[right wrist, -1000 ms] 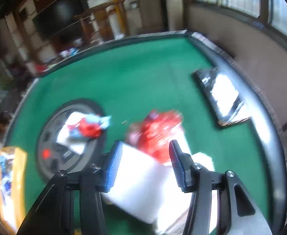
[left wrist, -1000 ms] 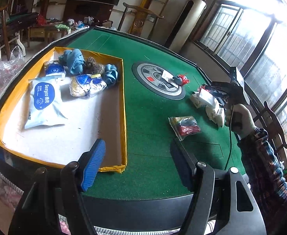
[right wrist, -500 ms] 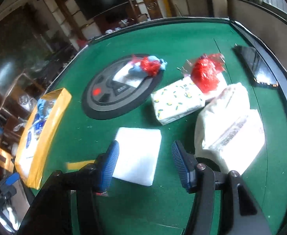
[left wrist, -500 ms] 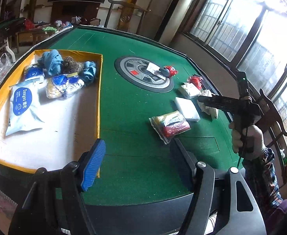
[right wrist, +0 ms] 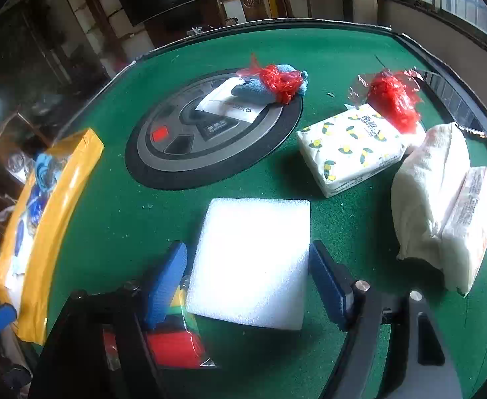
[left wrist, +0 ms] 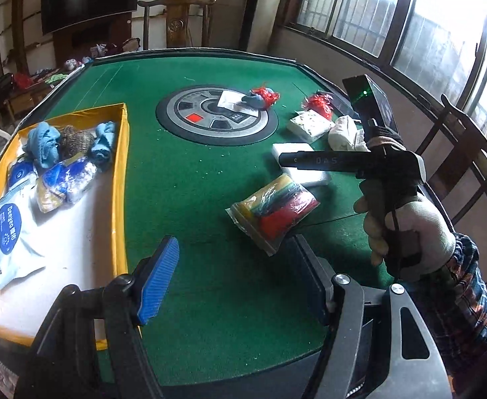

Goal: Organize soft objects
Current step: 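Move right tool to white foam block while left tool approaches striped sponge pack, then close right tool on foam block while left tool closes on striped sponge pack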

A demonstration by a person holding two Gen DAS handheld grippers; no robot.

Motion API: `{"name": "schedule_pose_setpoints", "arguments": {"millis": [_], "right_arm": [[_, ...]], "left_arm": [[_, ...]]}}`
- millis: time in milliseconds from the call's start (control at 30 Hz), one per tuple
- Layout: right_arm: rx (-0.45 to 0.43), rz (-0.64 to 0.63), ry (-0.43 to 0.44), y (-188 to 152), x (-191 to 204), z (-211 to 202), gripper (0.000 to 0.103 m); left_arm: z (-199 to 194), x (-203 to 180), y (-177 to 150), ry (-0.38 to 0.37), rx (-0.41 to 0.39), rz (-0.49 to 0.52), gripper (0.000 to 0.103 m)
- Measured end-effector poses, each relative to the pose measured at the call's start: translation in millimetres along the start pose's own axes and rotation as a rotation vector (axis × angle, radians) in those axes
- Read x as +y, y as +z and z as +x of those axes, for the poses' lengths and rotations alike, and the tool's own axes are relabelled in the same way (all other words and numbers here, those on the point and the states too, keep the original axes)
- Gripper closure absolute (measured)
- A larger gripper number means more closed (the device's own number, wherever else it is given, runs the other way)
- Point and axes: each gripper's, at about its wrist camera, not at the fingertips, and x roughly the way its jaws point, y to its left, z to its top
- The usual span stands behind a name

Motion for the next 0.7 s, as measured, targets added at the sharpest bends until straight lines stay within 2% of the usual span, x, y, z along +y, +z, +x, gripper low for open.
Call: {"name": "schedule_pose_setpoints", "arguments": {"millis": [67, 100, 133, 233, 333, 500, 600, 700], "right_arm": [[0.001, -0.048, -0.039, -2, 6, 2, 0.033], [0.005, -0.071, -0.062, -2, 7, 2, 0.038], [0.008, -0.076, -0.080, -3, 5, 0, 0.039], [0.010, -0.048, -0.074, -3, -4, -2, 0.040], [0.000, 0.004, -0.040, -3, -20, -7, 0.040], [-0.012, 0.112, 0.077, -3, -45, -15, 0.039], [-0.016, 0.123, 0.092, -2, -45, -15, 0.039], [-0.018, 0.108, 0.075, -3, -41, -15, 0.039]], "left_arm": [[10, -10, 4, 0.003, 0.017, 0.036, 0.035], [16, -14, 7, -0.002, 0.027, 0.055, 0.035], [21, -19, 9, -0.007, 0.038, 0.074, 0.035], [39, -36, 15, -0.015, 0.064, 0.149, 0.035], [58, -47, 23, -0.002, 0.089, 0.231, 0.035], [86, -61, 33, -0.002, 0.134, 0.362, 0.035], [99, -68, 33, -0.014, 0.155, 0.453, 0.032], [111, -71, 30, -0.015, 0.174, 0.500, 0.028]]}}
